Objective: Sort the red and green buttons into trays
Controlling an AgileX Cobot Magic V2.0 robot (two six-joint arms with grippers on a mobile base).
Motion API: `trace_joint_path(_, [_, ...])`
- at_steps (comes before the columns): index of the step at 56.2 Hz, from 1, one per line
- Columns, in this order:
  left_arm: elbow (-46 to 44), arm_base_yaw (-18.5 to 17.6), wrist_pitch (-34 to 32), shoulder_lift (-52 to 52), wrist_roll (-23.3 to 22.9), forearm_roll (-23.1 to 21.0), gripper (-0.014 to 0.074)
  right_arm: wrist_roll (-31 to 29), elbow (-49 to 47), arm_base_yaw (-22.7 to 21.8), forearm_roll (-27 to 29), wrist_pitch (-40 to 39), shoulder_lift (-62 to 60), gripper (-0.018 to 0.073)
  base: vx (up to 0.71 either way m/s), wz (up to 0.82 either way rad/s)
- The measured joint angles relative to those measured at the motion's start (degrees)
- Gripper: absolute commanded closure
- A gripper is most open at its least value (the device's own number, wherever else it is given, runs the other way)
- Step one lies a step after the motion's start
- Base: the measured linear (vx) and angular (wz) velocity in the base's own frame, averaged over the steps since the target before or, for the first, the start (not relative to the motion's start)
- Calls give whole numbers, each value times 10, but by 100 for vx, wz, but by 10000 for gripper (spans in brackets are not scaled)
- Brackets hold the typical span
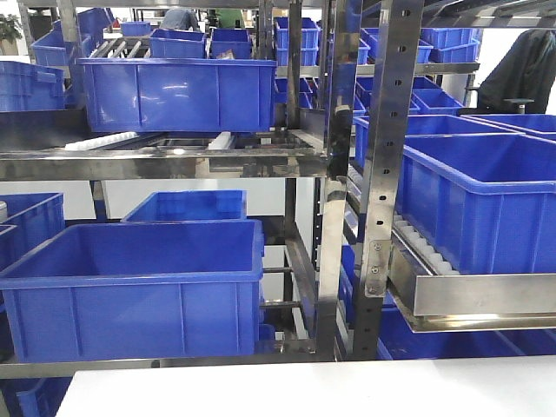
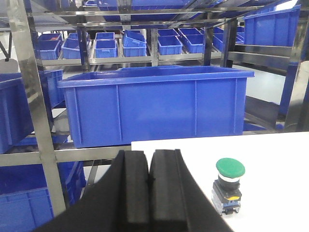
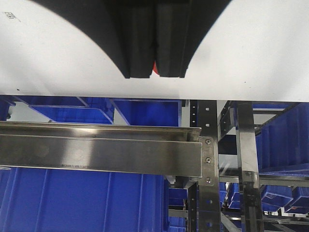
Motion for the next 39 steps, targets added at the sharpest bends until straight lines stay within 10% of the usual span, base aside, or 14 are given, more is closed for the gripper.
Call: trace_joint_path(39, [0, 0, -43, 0, 0, 0, 603, 0, 0, 0, -2, -47, 0, 568, 0, 0])
